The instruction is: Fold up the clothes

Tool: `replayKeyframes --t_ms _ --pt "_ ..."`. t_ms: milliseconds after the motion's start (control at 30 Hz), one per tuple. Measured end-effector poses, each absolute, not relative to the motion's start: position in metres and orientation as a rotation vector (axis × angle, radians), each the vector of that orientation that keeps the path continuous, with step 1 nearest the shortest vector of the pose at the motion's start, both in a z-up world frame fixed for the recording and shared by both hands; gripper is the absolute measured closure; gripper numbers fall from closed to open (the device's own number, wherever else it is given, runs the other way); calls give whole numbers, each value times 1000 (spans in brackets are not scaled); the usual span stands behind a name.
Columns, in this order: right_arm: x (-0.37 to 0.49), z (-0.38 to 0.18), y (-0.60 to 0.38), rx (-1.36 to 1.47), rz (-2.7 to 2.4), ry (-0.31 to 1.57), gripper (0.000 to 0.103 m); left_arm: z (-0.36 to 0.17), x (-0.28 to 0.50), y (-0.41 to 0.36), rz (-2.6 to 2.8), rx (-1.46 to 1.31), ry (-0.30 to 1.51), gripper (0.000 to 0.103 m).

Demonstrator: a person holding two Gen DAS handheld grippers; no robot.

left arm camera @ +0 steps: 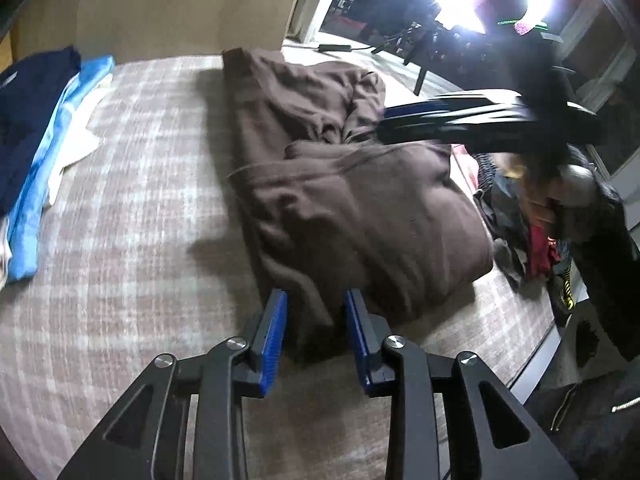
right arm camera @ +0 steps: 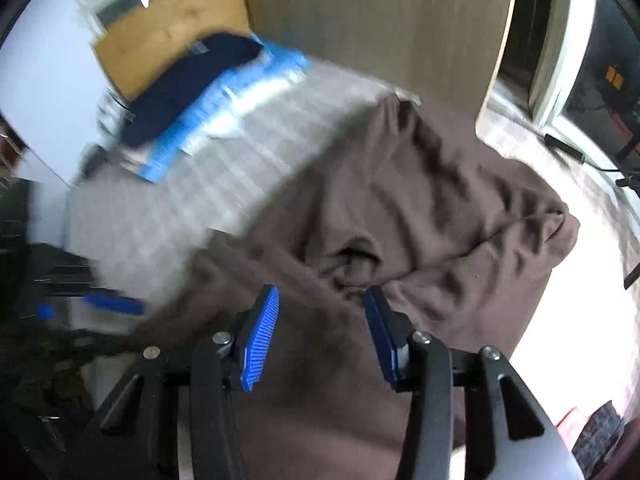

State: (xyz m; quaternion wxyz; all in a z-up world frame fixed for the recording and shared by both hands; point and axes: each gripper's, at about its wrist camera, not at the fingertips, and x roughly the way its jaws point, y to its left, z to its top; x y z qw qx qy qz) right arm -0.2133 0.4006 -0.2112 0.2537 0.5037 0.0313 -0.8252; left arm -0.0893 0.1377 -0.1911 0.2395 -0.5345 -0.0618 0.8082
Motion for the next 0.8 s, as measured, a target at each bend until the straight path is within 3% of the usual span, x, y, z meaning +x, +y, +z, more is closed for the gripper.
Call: replayKeyframes --t_ms 167,200,300,400,467,500,600,700,767,800 --pt "-163 -220 401 1383 -2168 44 58 -205 -96 137 2140 -1461 -303 74" --pt "-160 -230 401 1415 -2146 29 57 -207 -97 138 2123 -1462 -314 86" --pt "-161 -268 403 1571 -2154 48 59 -189 -92 140 2138 -1406 -300 93" --pt "-155 -264 413 1568 -2171 -25 57 -169 -85 132 2228 -1368 -221 95" --pt "-147 -249 429 1521 -2214 -107 56 -174 -93 124 2231 -1412 -224 91" --pt "-143 -242 440 1496 -2251 -153 49 -178 -101 122 2233 -1437 -238 85" --pt "-134 -235 484 1467 -2384 -306 37 -195 -129 127 2210 -1495 -258 61" --pt "-136 -248 526 1524 -2437 -497 37 -211 -154 141 2171 -1512 -273 60" --pt "-141 -261 543 1537 -2439 -584 37 -220 -165 150 2172 -1523 -255 68" --pt "-143 -266 544 1533 -2435 -597 37 -221 -169 154 2176 -1531 -236 88"
